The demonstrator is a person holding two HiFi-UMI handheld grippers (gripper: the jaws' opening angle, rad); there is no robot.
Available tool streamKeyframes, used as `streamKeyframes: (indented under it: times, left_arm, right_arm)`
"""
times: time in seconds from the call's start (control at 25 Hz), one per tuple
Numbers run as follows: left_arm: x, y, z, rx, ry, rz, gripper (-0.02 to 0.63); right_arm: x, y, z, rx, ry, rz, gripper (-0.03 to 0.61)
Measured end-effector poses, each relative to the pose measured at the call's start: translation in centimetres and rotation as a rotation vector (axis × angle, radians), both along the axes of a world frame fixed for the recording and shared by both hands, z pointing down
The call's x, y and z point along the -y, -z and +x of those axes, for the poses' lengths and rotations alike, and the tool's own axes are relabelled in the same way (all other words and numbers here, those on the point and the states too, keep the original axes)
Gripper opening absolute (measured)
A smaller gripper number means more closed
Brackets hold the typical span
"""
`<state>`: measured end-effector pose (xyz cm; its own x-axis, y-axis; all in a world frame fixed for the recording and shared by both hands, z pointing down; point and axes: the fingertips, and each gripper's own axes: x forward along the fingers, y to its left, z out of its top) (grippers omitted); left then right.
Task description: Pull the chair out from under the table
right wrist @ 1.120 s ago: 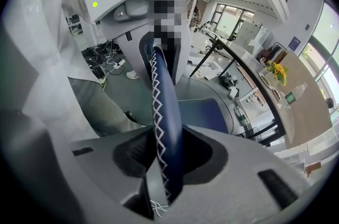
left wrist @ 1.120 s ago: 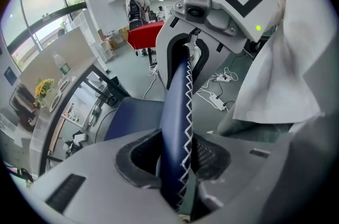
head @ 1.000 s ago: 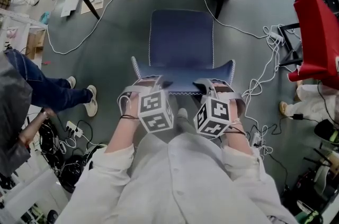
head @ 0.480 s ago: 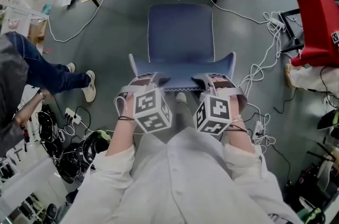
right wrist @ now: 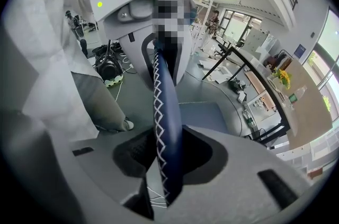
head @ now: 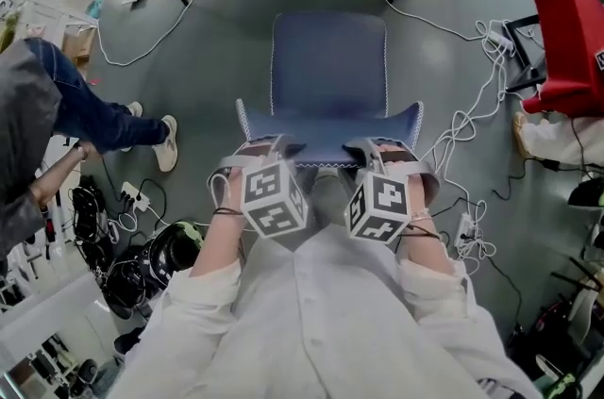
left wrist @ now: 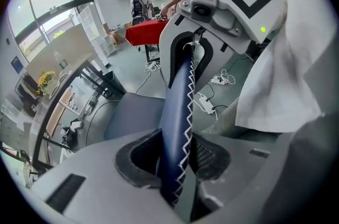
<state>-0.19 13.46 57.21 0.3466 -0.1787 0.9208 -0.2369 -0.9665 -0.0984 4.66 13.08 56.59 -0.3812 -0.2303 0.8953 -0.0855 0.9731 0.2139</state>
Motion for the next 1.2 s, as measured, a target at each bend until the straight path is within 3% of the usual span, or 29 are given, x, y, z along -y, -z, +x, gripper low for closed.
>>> streamKeyframes:
  times: [0.64,1.2]
  left_arm:
    - [-8.3,-0.2,-1.9,0.033,-0.133,-0.010,0.124]
    - [-16.5,0.1,-4.2,0.013,-0.205,-0.009,0.123]
  right_arm:
    - [-8.3,-0.2,-1.7,-0.016,-0.103,-0.056,0.110]
    - [-16.9,0.0,-4.0,-0.025,-0.206,-0.070,0.112]
